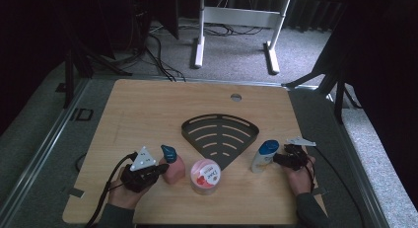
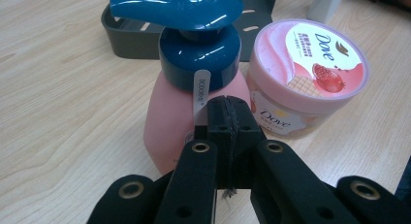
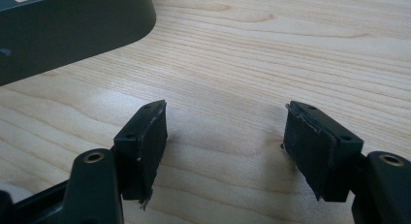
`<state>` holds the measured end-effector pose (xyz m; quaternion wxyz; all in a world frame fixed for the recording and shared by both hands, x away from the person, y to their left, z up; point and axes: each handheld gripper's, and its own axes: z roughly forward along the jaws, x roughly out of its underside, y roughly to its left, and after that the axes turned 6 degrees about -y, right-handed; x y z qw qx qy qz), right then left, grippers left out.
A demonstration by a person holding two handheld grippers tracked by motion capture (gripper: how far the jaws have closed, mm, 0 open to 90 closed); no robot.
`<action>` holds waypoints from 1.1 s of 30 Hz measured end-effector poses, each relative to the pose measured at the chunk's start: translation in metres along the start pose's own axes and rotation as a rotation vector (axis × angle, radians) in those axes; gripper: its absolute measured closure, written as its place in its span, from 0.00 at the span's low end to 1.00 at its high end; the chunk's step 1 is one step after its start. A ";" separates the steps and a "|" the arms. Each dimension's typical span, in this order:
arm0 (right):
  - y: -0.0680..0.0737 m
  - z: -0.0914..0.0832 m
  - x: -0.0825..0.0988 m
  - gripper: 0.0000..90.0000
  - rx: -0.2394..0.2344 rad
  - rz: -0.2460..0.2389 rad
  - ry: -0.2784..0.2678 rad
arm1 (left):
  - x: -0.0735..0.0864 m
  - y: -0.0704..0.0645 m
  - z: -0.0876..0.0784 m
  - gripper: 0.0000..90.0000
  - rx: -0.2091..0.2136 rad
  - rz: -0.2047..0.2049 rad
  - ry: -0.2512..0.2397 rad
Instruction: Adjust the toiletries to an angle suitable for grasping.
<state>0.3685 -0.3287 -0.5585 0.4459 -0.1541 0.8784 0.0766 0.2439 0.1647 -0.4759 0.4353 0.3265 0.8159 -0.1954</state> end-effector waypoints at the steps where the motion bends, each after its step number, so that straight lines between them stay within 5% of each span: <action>1: 0.000 0.000 0.000 0.35 0.000 0.000 0.000 | -0.001 -0.001 0.001 1.00 -0.005 0.005 0.002; 14: 0.000 0.000 0.000 0.35 0.000 0.000 0.000 | -0.003 -0.009 0.013 1.00 -0.001 0.058 0.037; 23: 0.000 0.000 0.000 0.35 -0.001 -0.001 0.000 | -0.001 -0.012 0.037 1.00 -0.049 0.100 0.094; 33: 0.000 0.000 0.000 0.35 -0.001 -0.001 0.000 | -0.011 -0.006 0.059 0.99 -0.100 0.119 0.104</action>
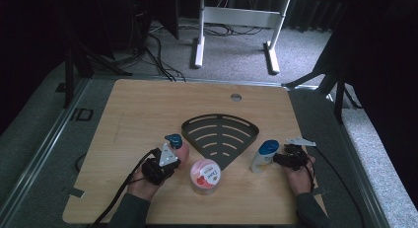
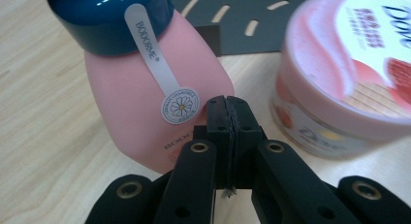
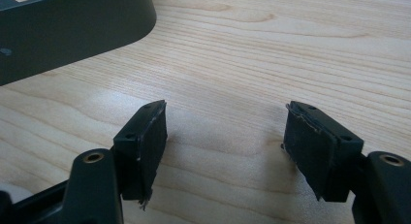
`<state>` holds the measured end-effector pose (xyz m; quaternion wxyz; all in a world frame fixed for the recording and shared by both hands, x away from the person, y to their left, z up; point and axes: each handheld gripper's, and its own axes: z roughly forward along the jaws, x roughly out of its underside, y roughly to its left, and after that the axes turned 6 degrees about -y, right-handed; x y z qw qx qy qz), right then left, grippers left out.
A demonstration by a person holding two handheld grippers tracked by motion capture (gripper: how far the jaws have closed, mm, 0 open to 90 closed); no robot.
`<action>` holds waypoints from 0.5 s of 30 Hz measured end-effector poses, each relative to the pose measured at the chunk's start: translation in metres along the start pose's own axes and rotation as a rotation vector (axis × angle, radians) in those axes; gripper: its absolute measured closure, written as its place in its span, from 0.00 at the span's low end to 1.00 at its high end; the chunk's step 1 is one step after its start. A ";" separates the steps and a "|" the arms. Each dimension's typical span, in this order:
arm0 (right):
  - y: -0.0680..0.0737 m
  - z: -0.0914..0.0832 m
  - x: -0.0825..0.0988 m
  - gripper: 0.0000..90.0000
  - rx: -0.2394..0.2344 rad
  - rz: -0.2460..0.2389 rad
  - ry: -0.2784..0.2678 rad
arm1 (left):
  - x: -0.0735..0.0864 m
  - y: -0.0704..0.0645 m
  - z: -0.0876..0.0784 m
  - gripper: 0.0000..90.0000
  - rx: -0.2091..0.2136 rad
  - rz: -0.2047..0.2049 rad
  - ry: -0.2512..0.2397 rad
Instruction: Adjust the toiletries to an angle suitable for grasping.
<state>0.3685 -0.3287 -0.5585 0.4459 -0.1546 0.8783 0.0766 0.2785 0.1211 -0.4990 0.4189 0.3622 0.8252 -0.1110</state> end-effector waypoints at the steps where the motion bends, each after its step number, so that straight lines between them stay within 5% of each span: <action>1: 0.000 0.000 0.000 0.35 0.000 0.000 0.000 | -0.001 0.001 0.003 0.99 -0.005 -0.002 0.001; 15: 0.000 0.000 0.000 0.35 -0.001 0.000 0.000 | -0.004 0.028 0.033 0.98 -0.051 -0.053 0.030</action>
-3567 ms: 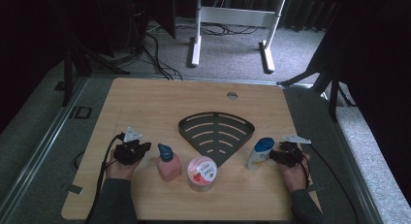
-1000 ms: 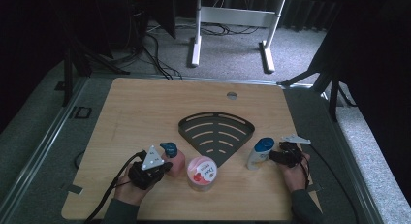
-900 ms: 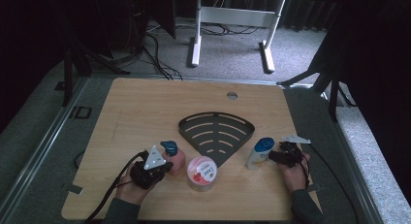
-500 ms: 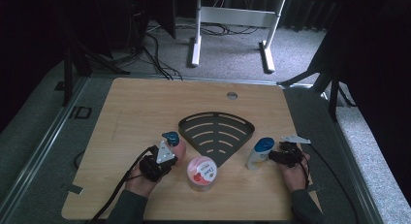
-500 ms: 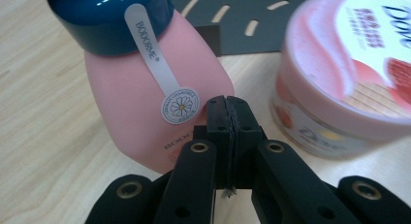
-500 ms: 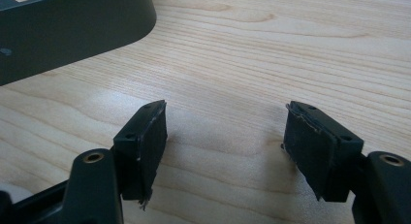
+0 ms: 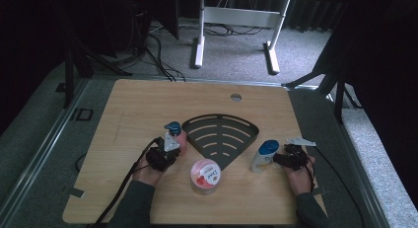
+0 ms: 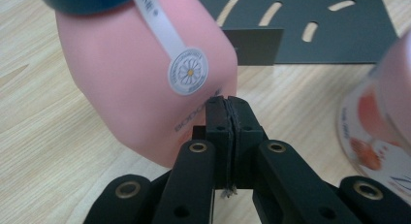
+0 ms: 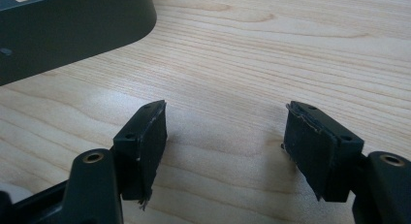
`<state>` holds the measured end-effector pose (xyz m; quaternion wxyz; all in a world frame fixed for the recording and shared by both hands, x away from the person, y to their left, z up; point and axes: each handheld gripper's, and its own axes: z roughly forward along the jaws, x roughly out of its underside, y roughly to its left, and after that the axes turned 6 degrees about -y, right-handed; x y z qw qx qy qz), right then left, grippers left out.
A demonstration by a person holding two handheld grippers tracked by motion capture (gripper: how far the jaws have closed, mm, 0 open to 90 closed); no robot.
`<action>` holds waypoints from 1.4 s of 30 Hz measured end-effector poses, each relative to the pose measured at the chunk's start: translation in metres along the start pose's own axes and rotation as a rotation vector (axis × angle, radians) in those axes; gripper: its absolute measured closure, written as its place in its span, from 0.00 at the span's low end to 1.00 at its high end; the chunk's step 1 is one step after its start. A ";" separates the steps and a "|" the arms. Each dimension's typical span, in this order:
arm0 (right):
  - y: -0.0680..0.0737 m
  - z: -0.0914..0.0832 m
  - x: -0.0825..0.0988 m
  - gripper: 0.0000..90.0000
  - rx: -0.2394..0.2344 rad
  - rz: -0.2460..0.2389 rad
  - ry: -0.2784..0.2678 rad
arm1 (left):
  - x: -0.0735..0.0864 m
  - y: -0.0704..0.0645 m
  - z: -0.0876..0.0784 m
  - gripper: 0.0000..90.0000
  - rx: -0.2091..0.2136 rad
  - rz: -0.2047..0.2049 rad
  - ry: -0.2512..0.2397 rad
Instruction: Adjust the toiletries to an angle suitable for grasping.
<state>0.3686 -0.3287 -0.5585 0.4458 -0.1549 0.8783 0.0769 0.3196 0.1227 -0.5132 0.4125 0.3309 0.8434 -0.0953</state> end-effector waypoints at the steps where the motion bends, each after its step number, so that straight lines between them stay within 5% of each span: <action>1: 0.000 0.000 0.000 0.35 0.000 0.000 0.000 | 0.000 0.001 0.001 0.98 0.002 -0.005 -0.003; 15: 0.000 0.000 0.000 0.35 0.000 0.002 0.001 | -0.008 0.005 0.013 0.95 0.022 -0.035 -0.012; 21: 0.000 0.000 0.000 0.36 -0.001 0.000 -0.001 | -0.011 -0.006 0.007 0.94 0.093 -0.034 -0.060; 31: 0.008 -0.014 -0.002 0.87 -0.100 -0.009 -0.005 | -0.014 -0.017 0.004 0.96 0.192 -0.035 -0.090; 37: 0.016 -0.025 -0.003 0.92 -0.191 -0.010 -0.019 | -0.015 -0.021 0.009 0.96 0.245 -0.033 -0.100; 42: 0.021 -0.029 -0.001 0.92 -0.235 -0.010 -0.009 | -0.012 -0.027 0.016 0.99 0.287 0.006 -0.080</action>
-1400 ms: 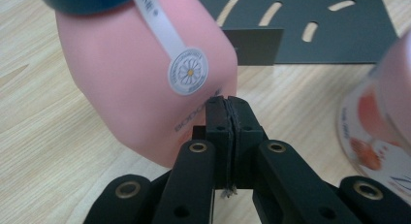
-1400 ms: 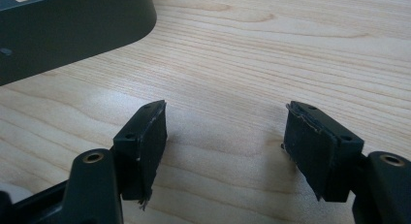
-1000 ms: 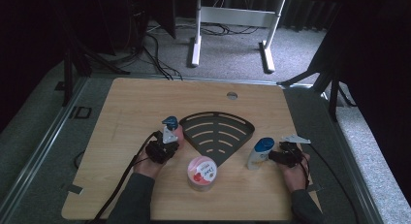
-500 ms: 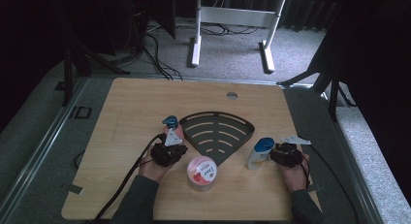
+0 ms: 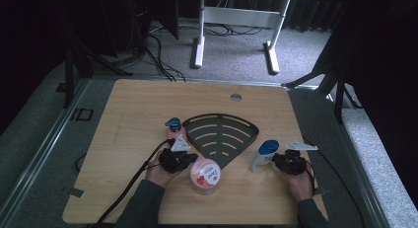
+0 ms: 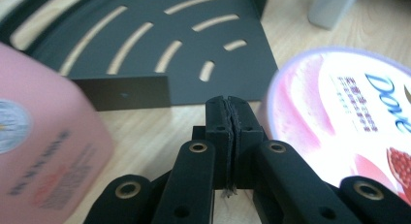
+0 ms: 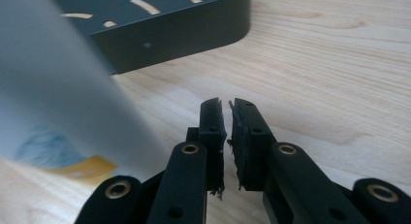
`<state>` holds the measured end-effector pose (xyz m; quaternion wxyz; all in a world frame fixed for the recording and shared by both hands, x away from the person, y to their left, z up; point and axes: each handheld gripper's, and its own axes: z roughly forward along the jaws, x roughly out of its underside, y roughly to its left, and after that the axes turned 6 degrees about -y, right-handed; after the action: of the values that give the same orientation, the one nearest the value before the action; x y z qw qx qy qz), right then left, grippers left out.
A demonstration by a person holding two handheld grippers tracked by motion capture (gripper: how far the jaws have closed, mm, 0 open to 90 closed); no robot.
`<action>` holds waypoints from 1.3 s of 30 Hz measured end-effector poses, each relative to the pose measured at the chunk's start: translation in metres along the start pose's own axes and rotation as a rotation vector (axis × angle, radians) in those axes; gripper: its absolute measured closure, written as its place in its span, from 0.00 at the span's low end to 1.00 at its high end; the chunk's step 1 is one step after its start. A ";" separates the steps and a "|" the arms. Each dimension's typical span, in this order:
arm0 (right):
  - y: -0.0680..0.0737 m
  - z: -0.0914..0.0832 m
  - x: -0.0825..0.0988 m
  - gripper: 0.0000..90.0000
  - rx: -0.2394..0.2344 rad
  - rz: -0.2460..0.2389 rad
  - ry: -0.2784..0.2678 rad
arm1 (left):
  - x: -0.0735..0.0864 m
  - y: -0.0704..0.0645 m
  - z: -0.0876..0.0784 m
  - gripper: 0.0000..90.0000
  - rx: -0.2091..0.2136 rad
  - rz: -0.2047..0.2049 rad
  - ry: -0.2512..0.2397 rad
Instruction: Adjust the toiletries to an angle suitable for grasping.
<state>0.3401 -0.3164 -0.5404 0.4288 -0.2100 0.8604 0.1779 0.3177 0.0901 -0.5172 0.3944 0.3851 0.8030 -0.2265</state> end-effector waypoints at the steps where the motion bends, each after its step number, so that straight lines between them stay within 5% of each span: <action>1: 0.000 -0.001 0.000 0.92 -0.007 0.000 -0.002 | 0.000 -0.001 0.001 0.99 -0.007 0.007 0.010; 10: 0.004 -0.008 0.001 1.00 -0.029 0.001 -0.005 | 0.001 -0.004 0.002 1.00 0.012 0.008 0.022; 25: 0.011 -0.013 0.000 1.00 -0.077 -0.002 -0.007 | 0.005 -0.028 0.008 1.00 0.084 0.048 0.039; 39: 0.025 -0.009 -0.001 1.00 -0.105 -0.032 0.001 | 0.009 -0.045 0.016 1.00 0.156 0.043 0.034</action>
<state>0.3217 -0.2991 -0.5313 0.4194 -0.2460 0.8467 0.2160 0.2860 0.0566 -0.5307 0.3541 0.4356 0.7811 -0.2734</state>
